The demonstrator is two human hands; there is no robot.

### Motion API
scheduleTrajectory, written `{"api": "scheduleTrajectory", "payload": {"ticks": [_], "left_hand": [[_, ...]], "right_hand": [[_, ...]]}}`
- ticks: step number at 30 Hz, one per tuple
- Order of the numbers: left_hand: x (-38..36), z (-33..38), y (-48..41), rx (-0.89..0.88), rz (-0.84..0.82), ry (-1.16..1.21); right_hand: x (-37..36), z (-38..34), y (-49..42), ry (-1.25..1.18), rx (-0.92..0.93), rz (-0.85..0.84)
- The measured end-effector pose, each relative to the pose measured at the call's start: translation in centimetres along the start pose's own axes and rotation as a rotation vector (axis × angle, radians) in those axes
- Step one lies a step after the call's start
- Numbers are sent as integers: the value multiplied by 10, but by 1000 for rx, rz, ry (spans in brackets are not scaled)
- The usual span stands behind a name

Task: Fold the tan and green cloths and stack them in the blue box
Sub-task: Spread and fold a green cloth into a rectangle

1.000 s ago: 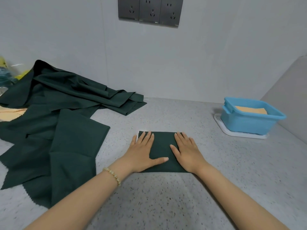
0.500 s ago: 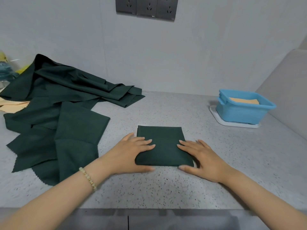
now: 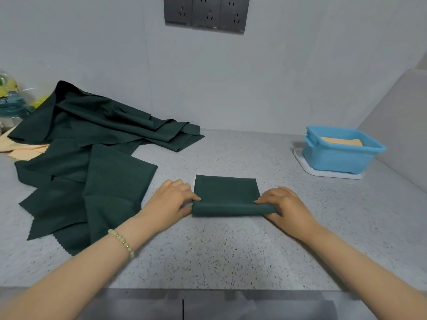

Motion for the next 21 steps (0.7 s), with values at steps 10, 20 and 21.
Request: {"api": "scheduleTrajectory", "payload": {"ticks": [10, 20, 21], "left_hand": [[-12, -34, -7, 544, 258, 655], [-18, -42, -27, 675, -31, 541], [-18, -42, -29, 681, -51, 532]], "right_hand": [[-22, 29, -13, -379, -579, 82], [-13, 7, -37, -132, -479, 175], [-11, -5, -44, -126, -389, 185]]}}
Point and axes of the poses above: each hand's wrist, its own y-axis away from the middle knuckle, its own x-axis out of the back of the hand, z = x × y, the point moved 7 cm from there along -y, towards the middle knuckle, and after that the axes turned 8 degrees about y, right-handed, at the moved point
